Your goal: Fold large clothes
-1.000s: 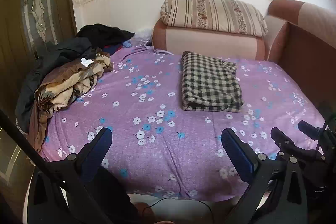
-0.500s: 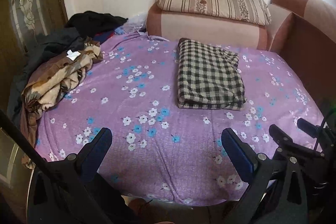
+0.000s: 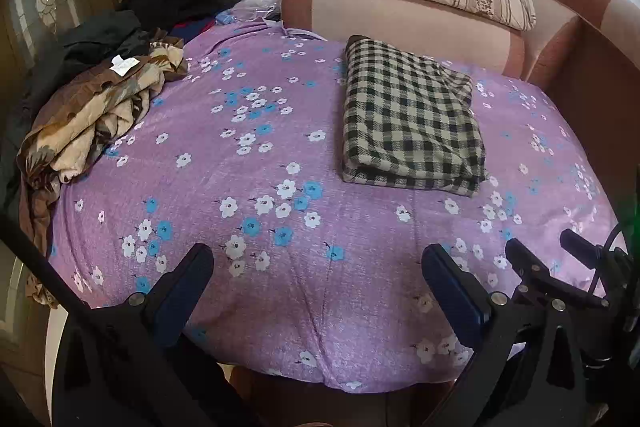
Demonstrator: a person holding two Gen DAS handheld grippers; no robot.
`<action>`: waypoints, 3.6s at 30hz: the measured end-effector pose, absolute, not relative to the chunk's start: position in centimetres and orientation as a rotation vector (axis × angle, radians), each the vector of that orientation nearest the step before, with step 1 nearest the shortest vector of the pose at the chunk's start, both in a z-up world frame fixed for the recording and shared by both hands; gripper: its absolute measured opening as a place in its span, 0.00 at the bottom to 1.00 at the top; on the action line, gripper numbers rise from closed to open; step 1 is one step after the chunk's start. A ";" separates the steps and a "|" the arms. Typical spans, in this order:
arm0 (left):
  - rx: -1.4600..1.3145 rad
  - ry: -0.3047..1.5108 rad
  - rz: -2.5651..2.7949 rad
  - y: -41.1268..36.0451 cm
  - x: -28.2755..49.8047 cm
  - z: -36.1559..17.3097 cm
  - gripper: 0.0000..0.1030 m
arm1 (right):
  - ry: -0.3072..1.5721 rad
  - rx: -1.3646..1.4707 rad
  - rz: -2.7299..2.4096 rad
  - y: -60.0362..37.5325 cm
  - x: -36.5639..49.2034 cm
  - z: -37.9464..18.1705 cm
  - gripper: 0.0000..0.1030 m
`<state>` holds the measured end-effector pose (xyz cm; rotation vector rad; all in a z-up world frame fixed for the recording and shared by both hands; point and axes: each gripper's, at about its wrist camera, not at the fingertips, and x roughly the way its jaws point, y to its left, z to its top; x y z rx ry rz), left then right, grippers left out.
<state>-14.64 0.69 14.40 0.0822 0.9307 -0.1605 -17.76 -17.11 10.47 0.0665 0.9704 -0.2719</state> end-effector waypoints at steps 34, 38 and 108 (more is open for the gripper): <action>0.126 0.993 -0.182 -0.8 -14.2 12.6 1.00 | 1.006 0.025 -0.286 -16.7 -16.6 9.0 0.74; 0.121 1.000 -0.178 -0.6 -14.3 12.4 1.00 | 1.008 0.014 -0.284 -16.4 -16.7 9.0 0.74; 0.181 0.783 -0.317 -3.3 -20.9 16.6 1.00 | 0.803 0.060 -0.394 -19.0 -23.3 15.6 0.78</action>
